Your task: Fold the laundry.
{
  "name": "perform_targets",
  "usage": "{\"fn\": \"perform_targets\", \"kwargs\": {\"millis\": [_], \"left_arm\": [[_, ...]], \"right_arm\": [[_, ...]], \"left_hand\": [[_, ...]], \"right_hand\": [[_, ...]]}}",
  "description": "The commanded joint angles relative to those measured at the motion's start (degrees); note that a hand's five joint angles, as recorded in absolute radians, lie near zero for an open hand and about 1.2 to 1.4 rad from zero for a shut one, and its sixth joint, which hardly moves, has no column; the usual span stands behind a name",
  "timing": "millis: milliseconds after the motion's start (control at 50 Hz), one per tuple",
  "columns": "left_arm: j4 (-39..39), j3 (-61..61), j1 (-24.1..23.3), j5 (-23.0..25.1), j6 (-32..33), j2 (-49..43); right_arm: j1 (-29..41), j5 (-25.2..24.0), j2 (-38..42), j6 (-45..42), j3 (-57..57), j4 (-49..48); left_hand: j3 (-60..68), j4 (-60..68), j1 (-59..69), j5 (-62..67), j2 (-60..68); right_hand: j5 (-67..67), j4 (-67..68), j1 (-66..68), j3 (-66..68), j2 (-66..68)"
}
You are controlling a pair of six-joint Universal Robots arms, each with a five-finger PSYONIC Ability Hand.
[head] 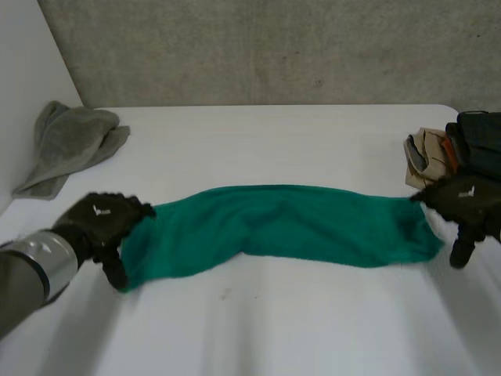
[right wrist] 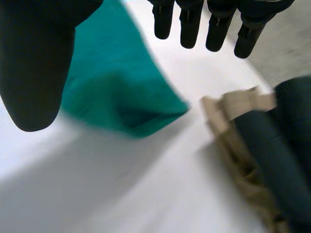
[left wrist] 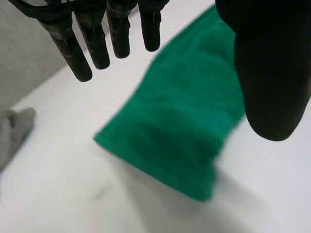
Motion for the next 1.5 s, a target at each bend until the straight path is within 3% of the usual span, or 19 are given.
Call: {"fn": "perform_targets", "kwargs": {"millis": [20, 200, 340, 460, 580, 700, 800, 980, 1100, 1120, 1160, 1260, 1340, 1400, 1500], "left_arm": [[1.8, 9.7, 0.7, -0.8, -1.0, -6.6], [-0.4, 24.6, -0.3, -4.0, -4.5, -21.1], [-4.0, 30.2, -0.8, -4.9, -6.1, -26.3], [-4.4, 25.9, -0.1, -4.6, -9.2, -22.0], [-0.8, 18.9, 0.5, -3.5, -10.7, -14.4], [0.7, 14.3, -0.1, -3.2, -10.9, -9.9], [2.1, 11.7, -0.7, -2.2, -11.0, -8.2], [3.9, 9.9, -1.2, -1.7, -11.0, -8.1], [4.1, 9.9, -1.3, -1.7, -11.1, -8.0], [4.4, 9.8, -1.3, -1.8, -11.1, -8.0], [4.6, 9.8, -1.2, -1.9, -11.1, -7.9], [4.9, 9.7, -1.1, -1.9, -11.1, -7.3], [4.8, 9.4, -1.2, -1.9, -11.1, -6.3], [4.9, 9.2, -1.2, -1.6, -11.1, -5.7], [5.0, 8.1, -1.0, -1.6, -11.1, -4.7]], "right_arm": [[4.6, 3.4, 1.4, 8.2, -6.2, -6.8], [9.9, 8.2, 14.3, 12.8, -20.0, -3.0], [10.0, 9.5, 22.5, 16.5, -27.8, 3.5], [7.6, 6.6, 18.1, 20.2, -21.5, 3.7], [4.1, 3.4, 3.0, 14.5, -9.2, 3.4], [1.7, 3.0, -2.3, 9.1, 1.1, 3.1], [2.3, 3.1, -2.2, 7.8, 7.8, -2.7], [2.1, 3.6, 3.6, 13.3, 12.5, -18.8], [1.4, 4.8, 7.6, 13.4, 12.8, -23.7], [1.1, 5.1, 8.6, 12.7, 12.5, -23.7], [0.8, 5.6, 8.7, 11.8, 12.5, -23.4], [-5.3, 5.2, 1.8, 11.9, 14.7, -30.0], [-10.4, 4.8, -1.2, 10.4, 13.9, -28.5], [-14.5, 4.4, -0.2, 8.9, 12.5, -27.0], [-18.7, 7.2, 4.3, -2.0, 7.0, -22.2]], "left_hand": [[0.1, 0.4, 1.2, 0.8, -0.1], [5.5, 5.8, 6.6, 6.2, 5.3], [5.8, 6.1, 6.9, 6.5, 5.6], [8.5, 8.8, 9.6, 9.2, 8.3], [7.2, 7.5, 8.3, 7.9, 7.0], [6.3, 6.6, 7.4, 7.0, 6.1], [4.8, 5.1, 5.9, 5.5, 4.6], [4.5, 4.8, 5.6, 5.2, 4.3], [4.3, 4.6, 5.4, 5.0, 4.1], [4.3, 4.6, 5.4, 5.0, 4.1], [4.1, 4.4, 5.2, 4.8, 4.0], [4.1, 4.4, 5.2, 4.8, 4.0], [4.1, 4.4, 5.2, 4.8, 4.0], [4.0, 4.2, 5.0, 4.7, 3.8], [3.3, 3.6, 4.4, 4.0, 3.1]], "right_hand": [[-2.7, -1.9, -2.6, -1.8, -1.7], [-0.5, 0.3, -0.4, 0.4, 0.4], [5.2, 6.0, 5.3, 6.1, 6.2], [7.2, 8.1, 7.4, 8.1, 8.2], [7.2, 8.1, 7.4, 8.1, 8.2], [7.2, 8.1, 7.4, 8.1, 8.2], [8.7, 9.6, 8.9, 9.6, 9.7], [28.1, 28.9, 28.2, 28.9, 29.0], [38.0, 38.8, 38.1, 38.9, 38.9], [42.7, 43.5, 42.8, 43.6, 43.6], [67.2, 68.0, 67.3, 68.1, 68.1], [67.3, 68.1, 67.4, 68.2, 68.3], [67.3, 68.1, 67.4, 68.2, 68.3], [67.3, 68.1, 67.4, 68.2, 68.3], [67.3, 68.1, 67.4, 68.2, 68.3]]}}
